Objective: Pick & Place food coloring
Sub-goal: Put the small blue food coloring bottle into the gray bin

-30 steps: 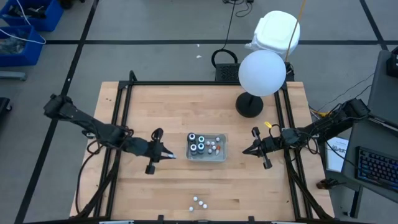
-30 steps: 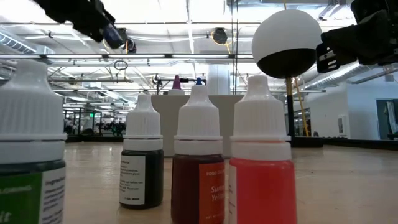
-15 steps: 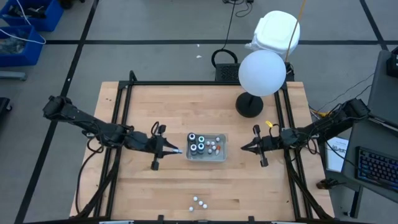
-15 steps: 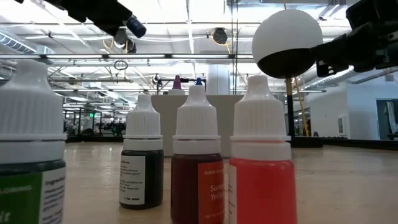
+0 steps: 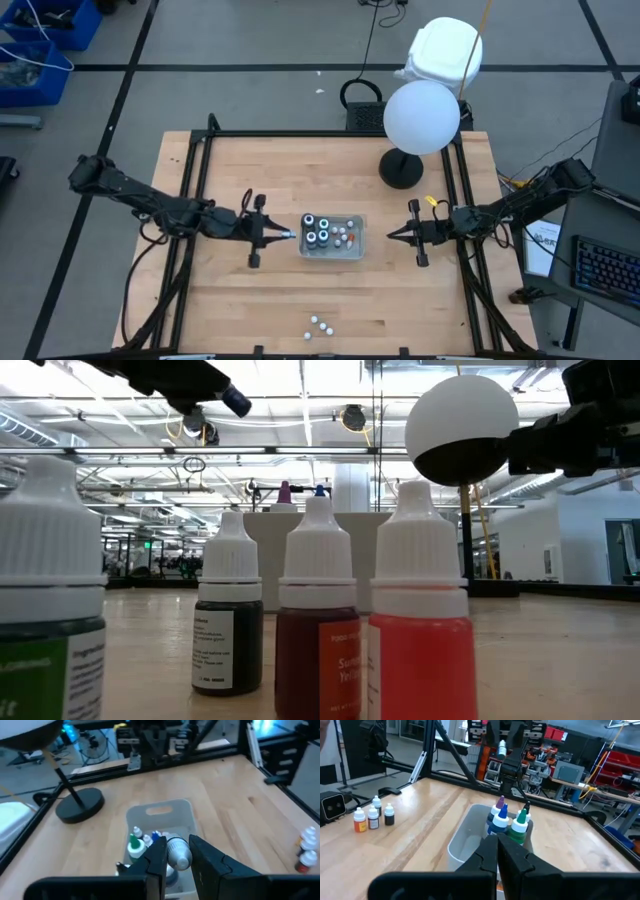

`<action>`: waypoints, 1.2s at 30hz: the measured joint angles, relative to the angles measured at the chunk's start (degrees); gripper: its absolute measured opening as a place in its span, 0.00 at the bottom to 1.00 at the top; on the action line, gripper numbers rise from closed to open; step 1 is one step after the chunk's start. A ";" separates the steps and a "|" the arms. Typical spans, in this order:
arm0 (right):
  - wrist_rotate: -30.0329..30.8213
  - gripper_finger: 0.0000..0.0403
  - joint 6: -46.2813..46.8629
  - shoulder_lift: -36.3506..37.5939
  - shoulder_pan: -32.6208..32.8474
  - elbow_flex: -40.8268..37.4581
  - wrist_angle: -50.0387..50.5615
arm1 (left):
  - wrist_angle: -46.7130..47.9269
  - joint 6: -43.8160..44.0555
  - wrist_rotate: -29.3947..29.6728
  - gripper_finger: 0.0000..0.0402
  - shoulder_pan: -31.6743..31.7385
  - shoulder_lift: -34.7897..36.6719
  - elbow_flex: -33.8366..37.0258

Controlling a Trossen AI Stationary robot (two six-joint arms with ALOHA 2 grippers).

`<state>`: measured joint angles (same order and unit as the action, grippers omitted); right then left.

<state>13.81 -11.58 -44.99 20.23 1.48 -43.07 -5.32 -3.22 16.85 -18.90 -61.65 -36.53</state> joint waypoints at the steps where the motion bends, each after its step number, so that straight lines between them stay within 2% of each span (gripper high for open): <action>1: 0.00 0.00 -0.04 0.00 0.00 0.01 0.00 | -0.78 0.32 -0.06 0.17 0.59 -0.28 -0.02; 3: 0.00 0.00 -0.06 0.00 0.00 0.01 0.00 | -0.95 0.38 -0.59 0.17 1.99 -1.20 -0.72; 7: -0.05 0.00 0.35 0.00 0.00 0.01 0.02 | 0.99 0.15 -5.57 0.17 5.99 -5.68 -4.54; 12: -0.09 0.00 1.29 0.00 0.00 0.01 0.02 | 5.18 -2.67 -11.41 0.17 8.96 -14.14 -14.25; 25: -0.13 0.00 4.90 0.00 0.00 0.01 -0.15 | 22.19 -8.29 -15.41 0.17 12.27 -40.42 -45.04; 31: -0.19 0.00 4.92 -0.02 0.00 0.01 0.03 | 30.05 -10.05 -15.39 0.17 13.51 -51.27 -56.89; 36: -0.35 0.00 4.94 0.00 0.00 -0.01 0.03 | 36.10 -9.44 -15.37 0.17 14.83 -57.45 -64.81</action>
<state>13.45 -6.63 -44.99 20.23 1.48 -43.04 30.78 -12.66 1.48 -4.07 -119.11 -101.34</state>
